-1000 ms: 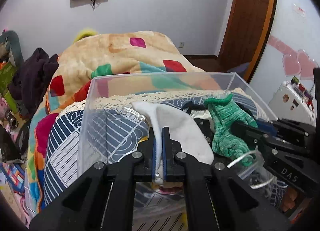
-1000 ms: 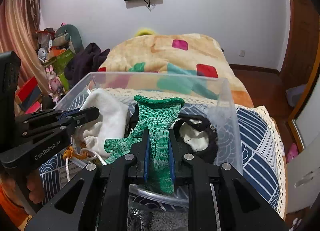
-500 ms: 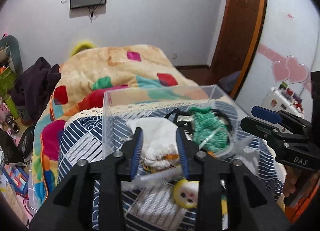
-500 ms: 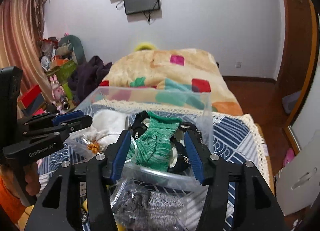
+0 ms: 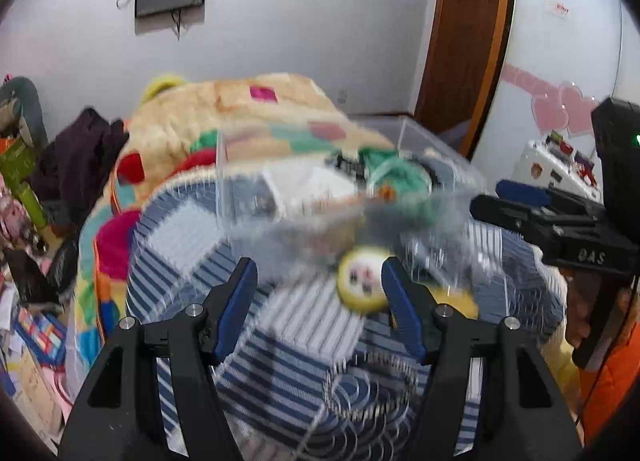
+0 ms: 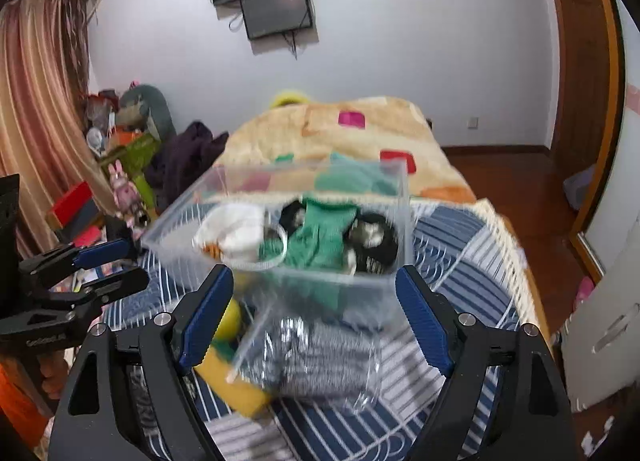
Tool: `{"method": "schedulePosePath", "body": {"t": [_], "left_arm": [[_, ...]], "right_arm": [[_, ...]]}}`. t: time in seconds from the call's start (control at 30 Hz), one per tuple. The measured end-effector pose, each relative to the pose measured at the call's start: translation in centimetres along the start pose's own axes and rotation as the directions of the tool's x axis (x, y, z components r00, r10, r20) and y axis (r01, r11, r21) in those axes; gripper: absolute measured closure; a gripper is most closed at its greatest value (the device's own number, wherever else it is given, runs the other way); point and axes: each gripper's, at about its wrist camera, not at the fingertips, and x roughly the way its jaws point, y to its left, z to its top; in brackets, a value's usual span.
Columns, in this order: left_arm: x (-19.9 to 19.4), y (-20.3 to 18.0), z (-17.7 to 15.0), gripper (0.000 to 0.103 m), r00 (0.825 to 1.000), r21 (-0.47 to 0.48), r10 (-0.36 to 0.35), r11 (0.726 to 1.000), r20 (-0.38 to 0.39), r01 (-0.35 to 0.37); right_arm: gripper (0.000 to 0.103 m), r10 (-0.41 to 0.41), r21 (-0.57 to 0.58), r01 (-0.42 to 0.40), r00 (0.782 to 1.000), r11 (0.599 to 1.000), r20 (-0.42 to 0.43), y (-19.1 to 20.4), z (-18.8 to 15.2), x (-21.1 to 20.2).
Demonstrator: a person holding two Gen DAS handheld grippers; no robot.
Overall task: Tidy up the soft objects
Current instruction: 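Grasp the beaded bracelet with the left tool while the right tool grasps the bagged grey sock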
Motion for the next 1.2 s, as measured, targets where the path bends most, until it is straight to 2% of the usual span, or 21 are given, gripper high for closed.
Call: {"method": "schedulePosePath", "body": {"t": [0.23,0.33,0.4,0.5,0.63,0.7,0.77,0.87,1.0,1.2], "left_arm": [[1.8,0.7,-4.1,0.039,0.992,-0.055,-0.022,0.998,-0.121,0.015],[2.2,0.6,-5.1,0.039,0.99,-0.06,-0.024,0.998,-0.14,0.016],[2.1,0.3,-5.4,0.039,0.992,-0.044,-0.009,0.999,-0.129,0.004],[1.9,-0.4,-5.8,0.05,0.993,-0.016,-0.002,1.0,-0.121,0.0],[1.8,-1.0,-6.3,0.072,0.994,0.023,0.03,0.999,-0.106,-0.027],[1.6,-1.2,-6.5,0.076,0.994,0.02,0.025,1.0,-0.102,-0.023],[1.6,-0.7,-6.4,0.087,0.995,0.001,0.009,1.0,-0.102,-0.009],[1.6,-0.3,-6.3,0.096,0.995,-0.023,0.003,1.0,-0.101,-0.005],[1.4,-0.2,-6.1,0.097,0.995,-0.044,-0.013,0.999,-0.095,0.009],[0.2,-0.4,-5.0,0.097,0.999,-0.039,-0.01,0.999,-0.043,0.008]], "right_arm": [[0.022,-0.003,0.001,0.003,0.994,1.0,-0.107,0.2,-2.8,2.4],[0.022,-0.045,-0.004,0.045,0.99,0.999,-0.136,-0.2,-3.7,3.0],[0.022,-0.045,0.019,0.048,0.987,0.999,-0.152,-0.9,-4.1,3.4],[0.022,-0.039,0.052,0.049,0.984,0.997,-0.173,-1.9,-4.8,3.6],[0.023,-0.034,0.059,0.045,0.983,0.997,-0.179,-2.2,-5.5,3.8],[0.035,-0.045,0.041,0.053,0.983,0.998,-0.176,-2.0,-5.6,3.5],[0.042,-0.036,0.034,0.043,0.984,0.999,-0.172,-1.8,-5.8,3.2],[0.052,-0.028,0.03,0.033,0.986,0.999,-0.161,-1.7,-5.9,2.8],[0.062,-0.023,0.044,0.029,0.99,0.999,-0.142,-1.8,-5.9,2.4],[0.065,-0.014,0.054,0.019,0.995,0.998,-0.1,-2.0,-5.4,0.9]]}}
